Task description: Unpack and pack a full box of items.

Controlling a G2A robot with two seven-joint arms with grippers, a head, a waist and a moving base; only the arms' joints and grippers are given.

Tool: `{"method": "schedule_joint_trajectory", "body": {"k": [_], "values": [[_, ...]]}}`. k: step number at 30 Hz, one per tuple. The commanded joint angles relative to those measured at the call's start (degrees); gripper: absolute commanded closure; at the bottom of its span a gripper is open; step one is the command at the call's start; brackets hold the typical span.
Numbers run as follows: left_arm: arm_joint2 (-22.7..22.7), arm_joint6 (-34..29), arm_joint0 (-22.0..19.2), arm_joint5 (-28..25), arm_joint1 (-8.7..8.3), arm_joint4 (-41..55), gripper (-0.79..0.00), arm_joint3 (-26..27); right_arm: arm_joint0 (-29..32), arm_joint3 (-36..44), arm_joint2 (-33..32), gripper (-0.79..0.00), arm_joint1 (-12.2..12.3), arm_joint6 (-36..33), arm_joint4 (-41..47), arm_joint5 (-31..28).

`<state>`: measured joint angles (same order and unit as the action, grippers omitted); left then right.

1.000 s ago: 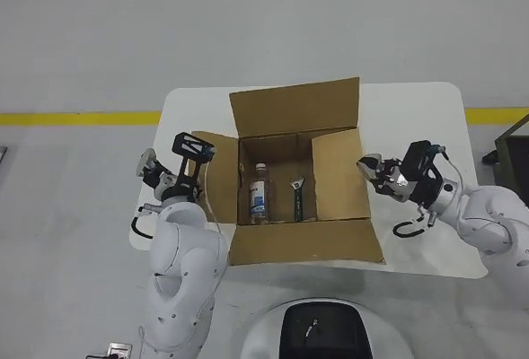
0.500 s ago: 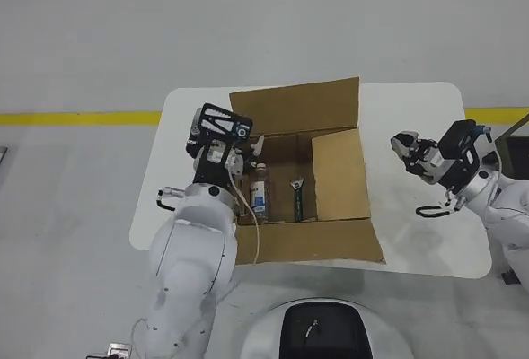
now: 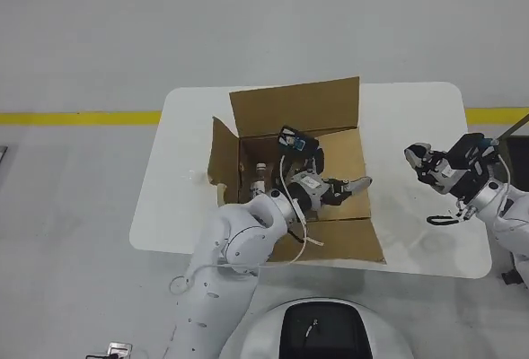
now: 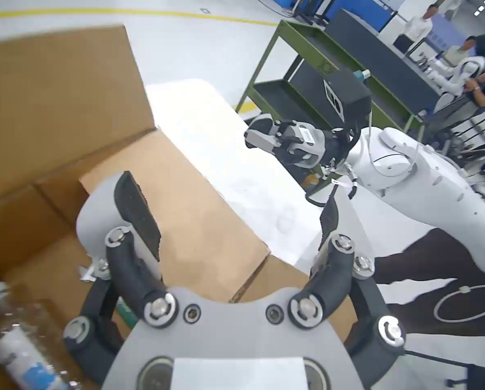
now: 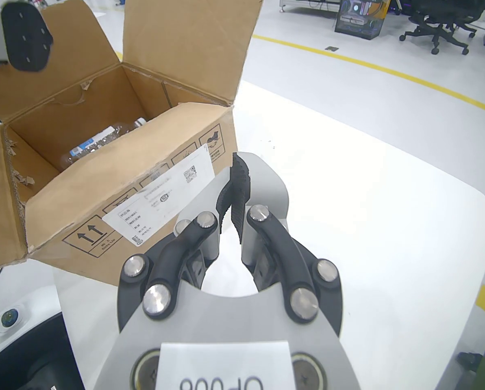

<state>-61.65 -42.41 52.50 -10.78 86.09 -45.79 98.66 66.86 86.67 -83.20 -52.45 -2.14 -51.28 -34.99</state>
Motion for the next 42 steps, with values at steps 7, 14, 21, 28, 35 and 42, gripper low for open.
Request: {"method": "schedule_joint_trajectory", "body": {"k": [7, 14, 21, 28, 35, 42], "values": [[0.7, -0.3, -0.4, 0.1, -0.02, -2.9, -0.785, -1.0, 0.8, 1.6, 0.5, 0.0, -0.3, -0.4, 0.1, -0.6], [0.5, 0.1, 0.4, 1.5, -0.38, -7.8, -0.785, -1.0, 1.0, 2.5, 2.5, 0.0, -0.7, -0.1, -0.3, -1.6], [-0.4, -0.2, 1.5, 8.2, -0.63, -11.2, -0.785, -2.1, 0.8, 2.0, 4.3, 0.0, -1.2, 0.4, -1.5, -1.6], [-1.8, 3.2, 2.3, 11.1, -0.48, -7.1, -0.785, -6.4, 0.9, 1.7, 5.3, 0.0, -1.5, 0.5, -2.3, -2.5], [-2.3, 4.9, 2.9, 11.0, -0.22, -0.2, -0.785, -9.0, 1.6, 1.7, 5.0, 0.0, -1.6, 0.2, -2.3, -3.1], [-1.6, 4.5, 1.5, 10.9, -0.05, 3.2, -0.785, -12.5, 1.6, 1.6, 4.9, 0.0, -1.8, -0.3, -2.0, -3.6]]}}
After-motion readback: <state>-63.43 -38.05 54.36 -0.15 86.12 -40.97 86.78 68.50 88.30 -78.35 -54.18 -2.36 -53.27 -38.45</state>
